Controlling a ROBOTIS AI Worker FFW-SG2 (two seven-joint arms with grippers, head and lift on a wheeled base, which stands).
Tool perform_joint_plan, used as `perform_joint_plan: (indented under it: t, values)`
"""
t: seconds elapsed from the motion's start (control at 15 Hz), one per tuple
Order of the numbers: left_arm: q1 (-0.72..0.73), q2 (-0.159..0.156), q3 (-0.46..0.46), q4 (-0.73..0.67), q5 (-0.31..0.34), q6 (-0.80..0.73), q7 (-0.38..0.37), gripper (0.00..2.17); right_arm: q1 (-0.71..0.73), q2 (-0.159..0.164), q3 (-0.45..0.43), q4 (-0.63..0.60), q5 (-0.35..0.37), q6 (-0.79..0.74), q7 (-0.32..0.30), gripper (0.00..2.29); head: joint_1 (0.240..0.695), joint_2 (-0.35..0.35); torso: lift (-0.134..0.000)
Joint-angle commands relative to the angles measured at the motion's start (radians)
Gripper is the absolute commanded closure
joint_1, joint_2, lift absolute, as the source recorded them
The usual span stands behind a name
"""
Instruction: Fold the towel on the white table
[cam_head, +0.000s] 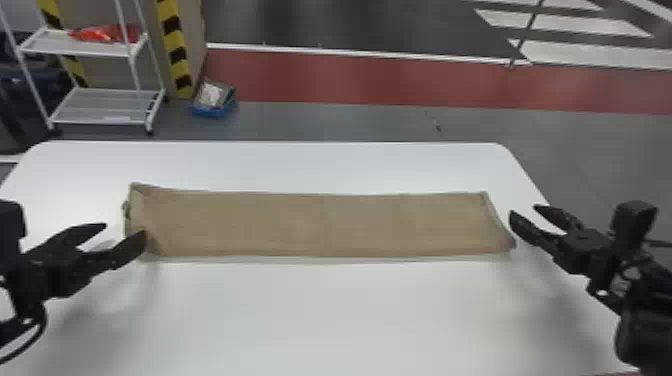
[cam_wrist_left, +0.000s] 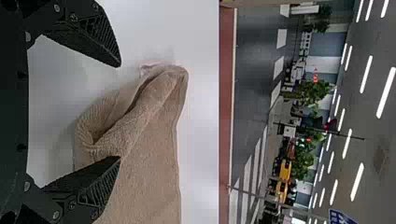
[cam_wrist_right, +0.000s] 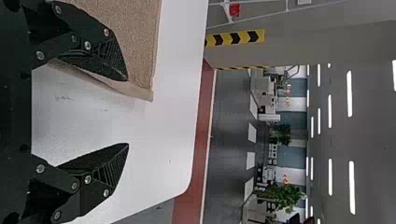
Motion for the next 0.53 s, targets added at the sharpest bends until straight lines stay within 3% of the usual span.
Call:
perform_joint_plan:
  t: [0.0,0.47]
  values:
    - [0.0,-0.011,-0.042,-0.031,-0.005,0.027,0.0,0.21,0.002,-0.001,-0.003,0.0,0.0,0.001,0.0,0.46,0.695,-0.147,-0.123]
    - [0.02,-0.043,-0.136,-0.143,0.004,0.079,0.0,0.21,0.011,-0.004,-0.03,0.0,-0.002,-0.003,0.009,0.46,0.695,-0.223,-0.123]
